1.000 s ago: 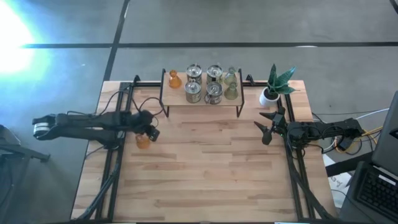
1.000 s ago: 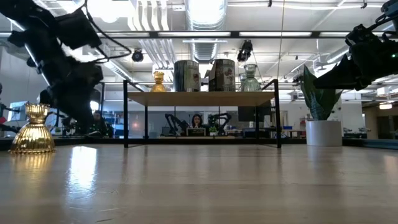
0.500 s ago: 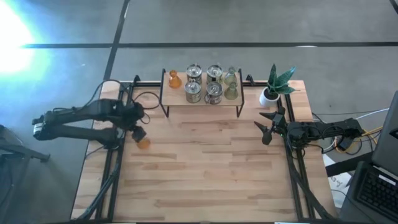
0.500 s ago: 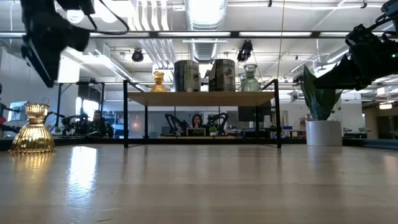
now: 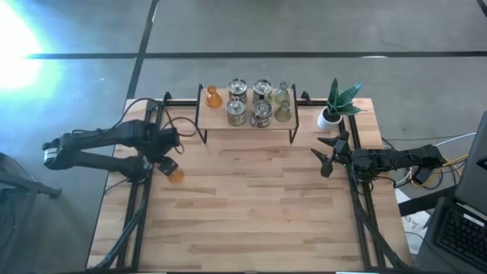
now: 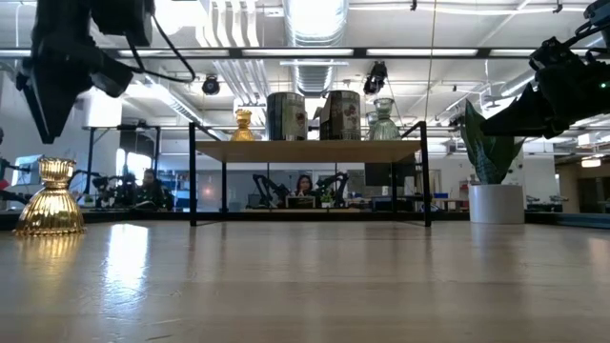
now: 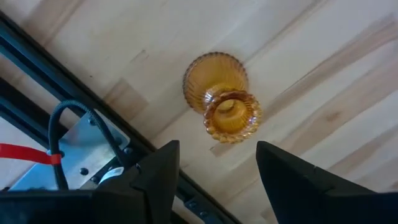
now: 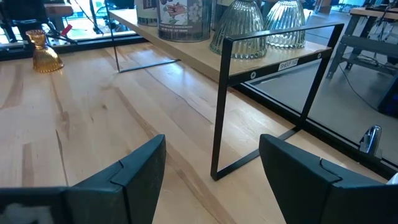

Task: Pick & Place candle stick holders
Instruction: Align the orange candle holder with the other orange candle holder on the shelf

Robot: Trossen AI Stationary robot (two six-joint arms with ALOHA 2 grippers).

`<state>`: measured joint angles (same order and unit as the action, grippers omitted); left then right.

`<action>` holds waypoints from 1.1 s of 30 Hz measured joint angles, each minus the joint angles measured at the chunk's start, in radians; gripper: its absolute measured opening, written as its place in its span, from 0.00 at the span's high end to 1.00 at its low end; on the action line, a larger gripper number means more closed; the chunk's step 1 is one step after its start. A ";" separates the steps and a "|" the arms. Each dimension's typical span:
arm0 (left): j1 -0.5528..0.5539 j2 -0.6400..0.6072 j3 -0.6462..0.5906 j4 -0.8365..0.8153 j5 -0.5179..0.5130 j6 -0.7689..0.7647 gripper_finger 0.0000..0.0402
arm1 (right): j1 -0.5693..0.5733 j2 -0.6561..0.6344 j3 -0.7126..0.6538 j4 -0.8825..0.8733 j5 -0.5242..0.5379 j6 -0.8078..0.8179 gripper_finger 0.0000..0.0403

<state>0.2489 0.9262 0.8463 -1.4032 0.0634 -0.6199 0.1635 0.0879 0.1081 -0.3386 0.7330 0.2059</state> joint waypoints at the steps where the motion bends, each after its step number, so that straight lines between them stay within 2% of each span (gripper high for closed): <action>1: 0.000 0.006 -0.002 0.001 -0.002 0.008 0.46 | 0.000 0.000 0.000 0.000 0.000 0.000 0.38; 13: 0.019 0.019 -0.099 0.118 0.003 0.015 0.46 | 0.000 0.000 0.000 0.000 0.000 0.000 0.38; 22: 0.026 0.018 -0.189 0.217 0.078 -0.008 0.50 | 0.000 0.000 0.000 0.000 0.000 0.000 0.38; 27: 0.027 0.019 -0.207 0.237 0.096 -0.010 0.61 | 0.000 0.000 0.000 0.000 0.000 0.000 0.38; 33: 0.027 0.018 -0.203 0.283 0.099 -0.009 0.84 | 0.000 0.000 0.000 0.000 0.000 0.000 0.38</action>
<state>0.2756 0.9443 0.6435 -1.1201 0.1623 -0.6289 0.1632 0.0879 0.1081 -0.3387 0.7330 0.2062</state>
